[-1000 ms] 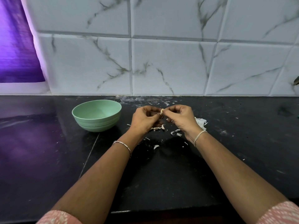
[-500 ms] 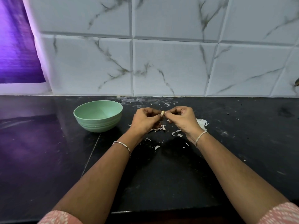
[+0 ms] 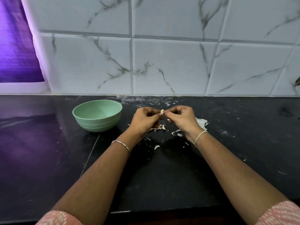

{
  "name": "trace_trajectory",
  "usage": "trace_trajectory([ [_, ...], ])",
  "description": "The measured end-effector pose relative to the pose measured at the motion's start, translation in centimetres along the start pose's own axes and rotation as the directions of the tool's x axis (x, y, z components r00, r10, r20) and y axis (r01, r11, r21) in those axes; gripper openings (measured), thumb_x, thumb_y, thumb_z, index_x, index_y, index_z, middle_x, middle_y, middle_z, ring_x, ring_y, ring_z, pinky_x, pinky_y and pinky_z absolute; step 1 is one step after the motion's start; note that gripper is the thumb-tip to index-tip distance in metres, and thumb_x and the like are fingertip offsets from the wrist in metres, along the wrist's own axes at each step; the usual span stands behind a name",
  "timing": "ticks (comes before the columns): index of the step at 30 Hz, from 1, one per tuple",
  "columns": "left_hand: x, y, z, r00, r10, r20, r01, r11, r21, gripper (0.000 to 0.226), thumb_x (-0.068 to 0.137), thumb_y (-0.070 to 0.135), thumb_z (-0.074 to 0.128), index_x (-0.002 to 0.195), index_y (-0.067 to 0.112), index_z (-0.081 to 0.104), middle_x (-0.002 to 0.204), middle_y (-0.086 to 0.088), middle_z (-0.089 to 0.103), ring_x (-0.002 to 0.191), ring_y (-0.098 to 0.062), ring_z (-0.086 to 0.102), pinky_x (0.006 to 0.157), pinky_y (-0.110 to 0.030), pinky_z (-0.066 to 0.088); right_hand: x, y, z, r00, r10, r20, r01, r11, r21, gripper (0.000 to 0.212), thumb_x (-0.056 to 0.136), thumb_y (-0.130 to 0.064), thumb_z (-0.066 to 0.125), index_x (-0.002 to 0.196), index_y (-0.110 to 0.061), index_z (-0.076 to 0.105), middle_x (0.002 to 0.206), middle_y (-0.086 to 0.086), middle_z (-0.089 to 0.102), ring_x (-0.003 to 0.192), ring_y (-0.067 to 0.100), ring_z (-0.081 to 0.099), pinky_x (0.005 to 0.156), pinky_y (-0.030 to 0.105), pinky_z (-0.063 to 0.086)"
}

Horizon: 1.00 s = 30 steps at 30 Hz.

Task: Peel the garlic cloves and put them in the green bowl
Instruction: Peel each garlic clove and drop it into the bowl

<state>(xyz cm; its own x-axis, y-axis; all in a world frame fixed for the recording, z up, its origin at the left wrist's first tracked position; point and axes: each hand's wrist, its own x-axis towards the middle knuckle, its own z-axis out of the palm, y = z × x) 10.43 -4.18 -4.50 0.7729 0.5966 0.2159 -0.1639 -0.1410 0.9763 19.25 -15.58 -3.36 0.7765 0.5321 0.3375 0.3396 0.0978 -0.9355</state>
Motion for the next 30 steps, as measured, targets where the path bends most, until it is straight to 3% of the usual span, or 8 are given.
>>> trace_trajectory([
  [6,0.4,-0.2,0.1,0.999,-0.024,-0.036,0.024,1.0,-0.01,0.015,0.091,0.0,0.057,0.085,0.009,0.068,0.074,-0.008,0.065,0.063,-0.024,0.056,0.061,-0.033,0.051,0.6,0.7,-0.3,0.997,-0.076,-0.032,0.073,0.994,-0.075,0.018,0.072,-0.015,0.085,0.081,-0.009,0.07,0.083,0.005,0.067,0.066,0.011,0.057,0.064,0.024,0.049],
  [9,0.5,-0.4,0.2,0.999,-0.027,-0.037,0.028,0.999,0.022,0.018,0.091,0.002,0.057,0.081,0.013,0.068,0.072,-0.005,0.064,0.058,-0.021,0.055,0.062,-0.034,0.05,0.9,0.9,-0.5,0.989,-0.133,0.059,0.141,0.979,-0.15,0.016,0.077,-0.015,0.081,0.091,-0.018,0.073,0.104,0.007,0.068,0.063,0.007,0.058,0.061,0.019,0.048],
  [15,0.5,-0.6,0.4,0.999,-0.024,-0.033,0.026,0.998,0.065,0.003,0.088,0.014,0.068,0.086,0.015,0.07,0.076,-0.004,0.067,0.059,-0.016,0.059,0.062,-0.032,0.052,0.9,1.2,-0.1,0.976,-0.2,0.082,0.216,0.914,-0.343,0.018,0.084,-0.009,0.071,0.088,-0.027,0.072,0.083,-0.004,0.073,0.077,0.014,0.068,0.075,0.027,0.057],
  [19,0.7,-0.6,-0.2,0.993,0.094,-0.074,-0.076,0.975,0.209,0.01,0.081,0.021,0.079,0.081,0.025,0.069,0.074,-0.003,0.07,0.068,-0.023,0.067,0.074,-0.038,0.058,1.1,1.4,-0.3,0.978,-0.199,0.061,0.207,0.892,-0.401,0.006,0.082,-0.018,0.074,0.086,-0.022,0.073,0.08,-0.008,0.072,0.076,0.009,0.068,0.076,0.034,0.058],
  [22,0.8,-0.6,-0.4,0.985,0.141,-0.099,-0.104,0.946,0.308,0.008,0.083,0.02,0.076,0.088,0.019,0.07,0.082,-0.004,0.07,0.078,-0.028,0.07,0.076,-0.042,0.06,1.0,1.5,-0.1,0.98,-0.184,0.072,0.197,0.903,-0.381,0.005,0.083,-0.018,0.075,0.084,-0.022,0.073,0.079,-0.007,0.072,0.076,0.011,0.068,0.078,0.038,0.058],
  [25,0.6,-0.4,-0.3,0.979,0.167,-0.118,-0.116,0.929,0.351,0.009,0.089,0.015,0.069,0.097,0.011,0.067,0.086,-0.006,0.067,0.081,-0.031,0.069,0.069,-0.04,0.061,0.9,1.3,0.0,0.981,-0.17,0.094,0.194,0.899,-0.393,0.007,0.085,-0.021,0.073,0.082,-0.028,0.072,0.078,-0.006,0.073,0.077,0.012,0.069,0.079,0.038,0.058],
  [30,0.4,-0.2,-0.1,0.964,0.235,-0.127,-0.166,0.898,0.407,0.01,0.09,0.012,0.067,0.087,0.021,0.063,0.083,-0.002,0.067,0.076,-0.029,0.068,0.069,-0.046,0.059,0.6,0.9,-0.1,0.966,-0.198,0.164,0.257,0.78,-0.571,0.008,0.089,-0.032,0.065,0.089,-0.027,0.072,0.076,-0.007,0.071,0.073,0.013,0.066,0.071,0.037,0.055],
])
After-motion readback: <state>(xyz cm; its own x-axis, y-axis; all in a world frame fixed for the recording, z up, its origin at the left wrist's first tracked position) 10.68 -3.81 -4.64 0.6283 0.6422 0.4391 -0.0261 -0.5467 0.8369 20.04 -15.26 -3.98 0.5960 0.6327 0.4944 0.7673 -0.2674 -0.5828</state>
